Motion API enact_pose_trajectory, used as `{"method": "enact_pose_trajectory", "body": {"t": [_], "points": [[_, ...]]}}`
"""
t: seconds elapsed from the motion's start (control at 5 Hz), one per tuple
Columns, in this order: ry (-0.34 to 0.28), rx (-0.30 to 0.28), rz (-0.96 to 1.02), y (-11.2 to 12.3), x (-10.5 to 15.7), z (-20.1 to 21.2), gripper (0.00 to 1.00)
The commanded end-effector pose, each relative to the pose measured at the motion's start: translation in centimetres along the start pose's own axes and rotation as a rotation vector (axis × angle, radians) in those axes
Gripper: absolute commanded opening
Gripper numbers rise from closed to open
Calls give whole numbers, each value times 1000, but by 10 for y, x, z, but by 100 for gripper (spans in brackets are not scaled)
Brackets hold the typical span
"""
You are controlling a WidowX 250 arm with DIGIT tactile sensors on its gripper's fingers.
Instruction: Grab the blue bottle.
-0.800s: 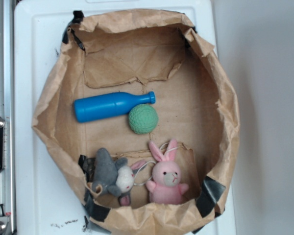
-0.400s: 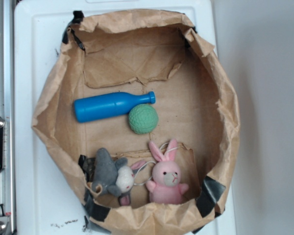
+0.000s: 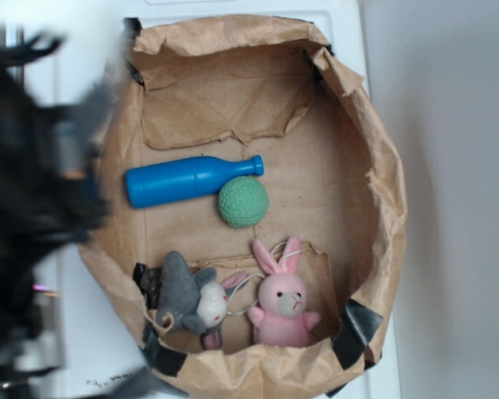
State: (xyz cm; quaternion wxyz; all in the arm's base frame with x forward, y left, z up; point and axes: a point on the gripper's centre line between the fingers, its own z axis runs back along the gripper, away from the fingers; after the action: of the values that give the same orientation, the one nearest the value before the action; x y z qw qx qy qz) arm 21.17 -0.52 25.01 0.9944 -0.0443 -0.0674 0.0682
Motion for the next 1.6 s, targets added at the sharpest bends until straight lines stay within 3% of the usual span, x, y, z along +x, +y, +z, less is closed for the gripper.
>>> {"method": "enact_pose_trajectory", "body": {"t": [0.0,0.2,1.0,1.2,1.4], "points": [[-138,14,-32,40,35,-27,100],[-114,71,-46,58,55,-66,100],[-114,71,-46,58,55,-66,100],[-154,145,-47,53,55,-112,100],[-195,189,-51,61,49,-129,100]]}}
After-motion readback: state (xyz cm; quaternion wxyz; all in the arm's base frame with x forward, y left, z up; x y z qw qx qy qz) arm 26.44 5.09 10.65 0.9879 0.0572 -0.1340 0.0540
